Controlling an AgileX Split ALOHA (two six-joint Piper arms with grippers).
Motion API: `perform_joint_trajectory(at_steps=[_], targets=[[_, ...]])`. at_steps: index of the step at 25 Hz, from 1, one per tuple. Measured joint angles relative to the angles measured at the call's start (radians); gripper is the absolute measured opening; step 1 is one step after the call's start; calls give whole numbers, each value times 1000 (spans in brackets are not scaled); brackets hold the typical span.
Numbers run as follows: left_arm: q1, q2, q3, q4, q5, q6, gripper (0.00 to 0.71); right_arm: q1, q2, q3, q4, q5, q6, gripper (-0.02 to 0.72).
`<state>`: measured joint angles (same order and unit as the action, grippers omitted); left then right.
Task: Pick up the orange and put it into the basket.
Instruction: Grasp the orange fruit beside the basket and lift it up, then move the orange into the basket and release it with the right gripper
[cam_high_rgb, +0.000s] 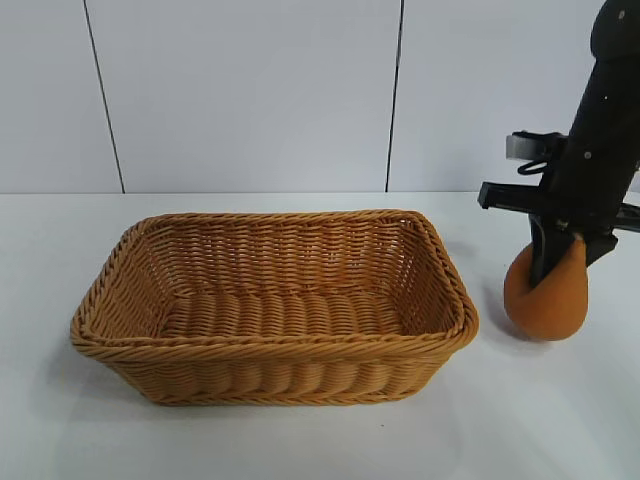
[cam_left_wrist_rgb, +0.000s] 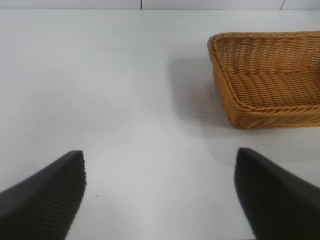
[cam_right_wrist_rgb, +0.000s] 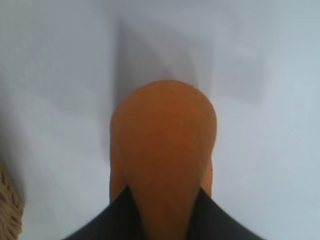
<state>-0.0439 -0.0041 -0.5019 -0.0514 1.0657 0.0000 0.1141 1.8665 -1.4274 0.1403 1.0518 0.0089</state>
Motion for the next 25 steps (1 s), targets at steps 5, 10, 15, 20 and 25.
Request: perform_joint_trajectory(at_steps=[5,10,15,20,25], targets=[[0,0,0,0,0,0,582,0,-73,0,46,13,-2,73],[0,0,0,0,0,0,582,11,-88,0,212,10,-52,73],[0,0,0,0,0,0,582,123,-88,0,278,-43,-68,73],[0,0,0,0,0,0,582,285,-88,0,290,-142,-55,73],[0,0,0,0,0,0,582,423,-36,0,296,-253,-33,73]])
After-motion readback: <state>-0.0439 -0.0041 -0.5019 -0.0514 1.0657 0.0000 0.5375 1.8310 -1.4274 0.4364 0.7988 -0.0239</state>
